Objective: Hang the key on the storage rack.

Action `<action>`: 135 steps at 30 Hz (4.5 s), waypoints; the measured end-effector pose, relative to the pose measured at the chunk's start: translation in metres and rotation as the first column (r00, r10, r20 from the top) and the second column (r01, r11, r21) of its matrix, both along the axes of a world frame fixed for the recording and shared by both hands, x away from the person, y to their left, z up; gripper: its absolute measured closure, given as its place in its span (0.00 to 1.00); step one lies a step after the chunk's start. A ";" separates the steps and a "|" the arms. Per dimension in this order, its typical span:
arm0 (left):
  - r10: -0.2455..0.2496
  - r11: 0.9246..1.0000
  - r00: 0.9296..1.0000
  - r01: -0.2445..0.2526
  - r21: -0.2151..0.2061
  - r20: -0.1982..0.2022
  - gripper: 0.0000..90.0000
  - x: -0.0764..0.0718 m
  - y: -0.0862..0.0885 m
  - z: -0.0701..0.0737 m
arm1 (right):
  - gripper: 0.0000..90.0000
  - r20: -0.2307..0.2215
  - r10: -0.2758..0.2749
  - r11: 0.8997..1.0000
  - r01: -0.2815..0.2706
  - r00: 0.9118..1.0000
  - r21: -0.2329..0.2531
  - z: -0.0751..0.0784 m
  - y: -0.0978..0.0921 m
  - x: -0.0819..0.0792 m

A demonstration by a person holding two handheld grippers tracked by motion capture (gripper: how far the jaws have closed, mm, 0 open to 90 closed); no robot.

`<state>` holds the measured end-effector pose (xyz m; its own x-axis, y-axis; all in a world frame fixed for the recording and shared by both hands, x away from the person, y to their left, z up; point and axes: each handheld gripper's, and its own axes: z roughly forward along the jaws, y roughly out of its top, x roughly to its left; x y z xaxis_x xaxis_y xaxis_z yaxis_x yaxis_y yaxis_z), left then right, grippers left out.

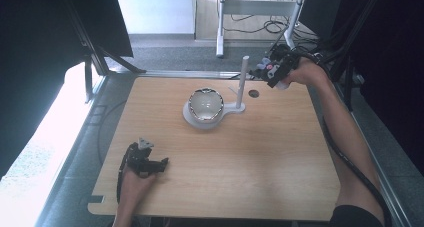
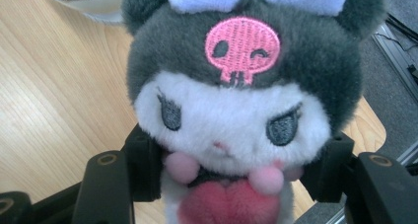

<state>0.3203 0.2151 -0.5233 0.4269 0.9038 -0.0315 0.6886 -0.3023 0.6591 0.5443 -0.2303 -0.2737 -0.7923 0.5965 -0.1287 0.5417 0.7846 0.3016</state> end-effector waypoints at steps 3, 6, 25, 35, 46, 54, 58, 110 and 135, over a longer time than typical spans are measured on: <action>0.000 1.000 1.000 0.000 0.000 0.000 0.00 0.000 0.000 0.000 | 0.42 0.006 0.007 1.000 -0.007 1.000 0.004 0.002 0.004 0.002; -0.001 1.000 1.000 0.001 -0.001 -0.001 0.00 0.000 0.000 0.000 | 0.42 0.012 0.015 1.000 -0.016 1.000 0.010 0.005 0.009 0.002; 0.000 1.000 1.000 0.000 0.001 0.002 0.00 0.000 0.000 0.000 | 0.41 -0.050 0.088 0.996 -0.088 0.995 -0.003 -0.031 0.047 -0.002; 0.001 1.000 1.000 -0.001 0.000 0.006 0.00 0.000 0.000 0.000 | 0.42 -0.102 0.080 0.997 -0.081 0.992 -0.002 -0.067 0.048 0.001; 0.002 1.000 1.000 -0.002 0.001 0.007 0.00 0.000 0.000 0.000 | 0.43 -0.117 0.053 0.998 -0.057 0.992 -0.025 -0.094 0.045 0.005; 0.002 1.000 1.000 -0.002 0.000 0.004 0.00 0.000 0.000 0.000 | 0.43 -0.085 0.025 1.000 -0.026 0.996 -0.009 -0.110 0.045 0.010; 0.002 1.000 1.000 -0.002 -0.001 0.004 0.00 0.000 0.000 0.000 | 0.42 -0.070 0.036 0.999 -0.037 0.997 -0.009 -0.117 0.048 0.012; 0.002 1.000 1.000 -0.002 0.000 0.004 0.00 0.000 0.000 0.000 | 0.13 0.011 0.122 0.990 -0.121 0.992 -0.067 -0.105 0.033 -0.043; 0.000 1.000 1.000 0.000 0.004 0.004 0.00 0.000 0.000 0.000 | 0.11 0.044 0.191 0.981 -0.190 0.981 -0.030 -0.115 0.016 -0.102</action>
